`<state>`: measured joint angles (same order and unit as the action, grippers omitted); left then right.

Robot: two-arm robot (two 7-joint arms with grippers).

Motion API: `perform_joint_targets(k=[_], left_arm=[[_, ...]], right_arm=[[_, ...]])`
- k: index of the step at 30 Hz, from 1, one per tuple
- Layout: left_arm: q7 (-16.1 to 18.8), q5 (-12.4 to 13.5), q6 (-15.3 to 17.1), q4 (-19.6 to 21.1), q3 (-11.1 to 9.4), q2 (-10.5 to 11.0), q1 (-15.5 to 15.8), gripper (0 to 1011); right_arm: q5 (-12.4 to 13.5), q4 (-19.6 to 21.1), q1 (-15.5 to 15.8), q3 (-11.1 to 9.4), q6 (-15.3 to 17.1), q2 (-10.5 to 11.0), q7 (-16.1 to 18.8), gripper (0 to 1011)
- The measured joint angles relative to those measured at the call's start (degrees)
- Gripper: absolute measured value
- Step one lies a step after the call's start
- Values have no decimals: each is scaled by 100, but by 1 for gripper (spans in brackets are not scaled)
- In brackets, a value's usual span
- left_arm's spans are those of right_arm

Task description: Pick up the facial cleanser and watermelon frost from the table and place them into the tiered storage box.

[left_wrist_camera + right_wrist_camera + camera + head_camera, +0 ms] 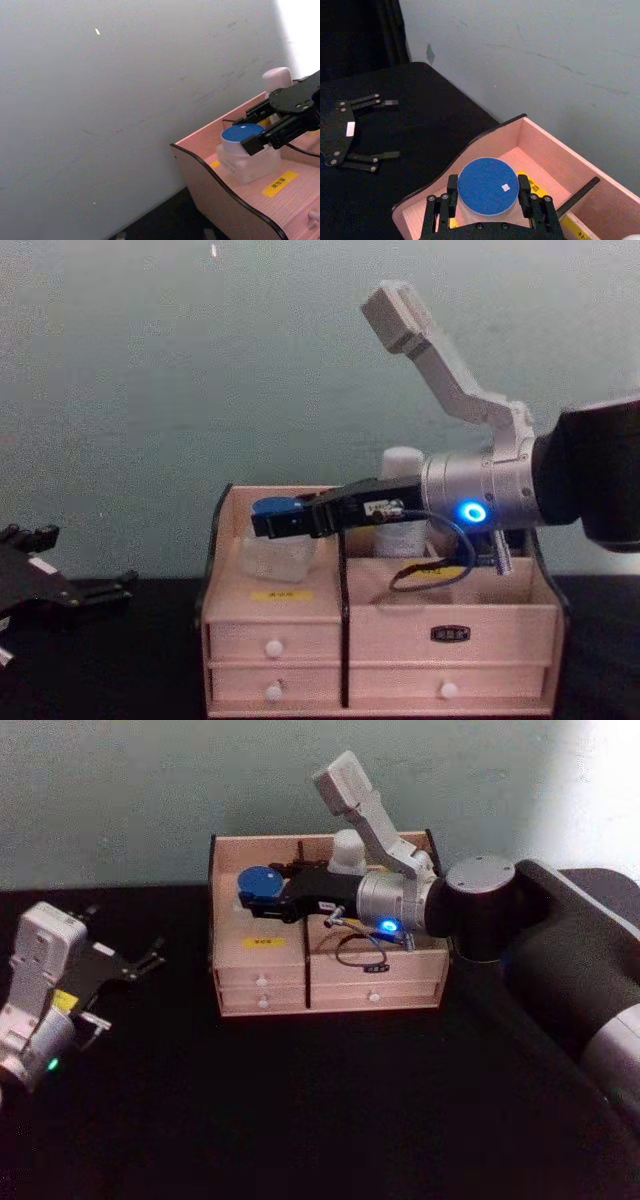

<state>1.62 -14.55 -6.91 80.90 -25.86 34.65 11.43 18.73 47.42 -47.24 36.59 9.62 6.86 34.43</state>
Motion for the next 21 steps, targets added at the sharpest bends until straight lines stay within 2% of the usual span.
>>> perform_joint_targets(k=[9, 21], left_arm=[[0, 0, 0, 0, 0, 0, 0, 1001], [0, 0, 0, 0, 0, 0, 0, 1001]], right_arm=[[-115, -100, -21, -38, -27, -64, 36, 712], [-106, -96, -16, -41, -28, -61, 34, 715]])
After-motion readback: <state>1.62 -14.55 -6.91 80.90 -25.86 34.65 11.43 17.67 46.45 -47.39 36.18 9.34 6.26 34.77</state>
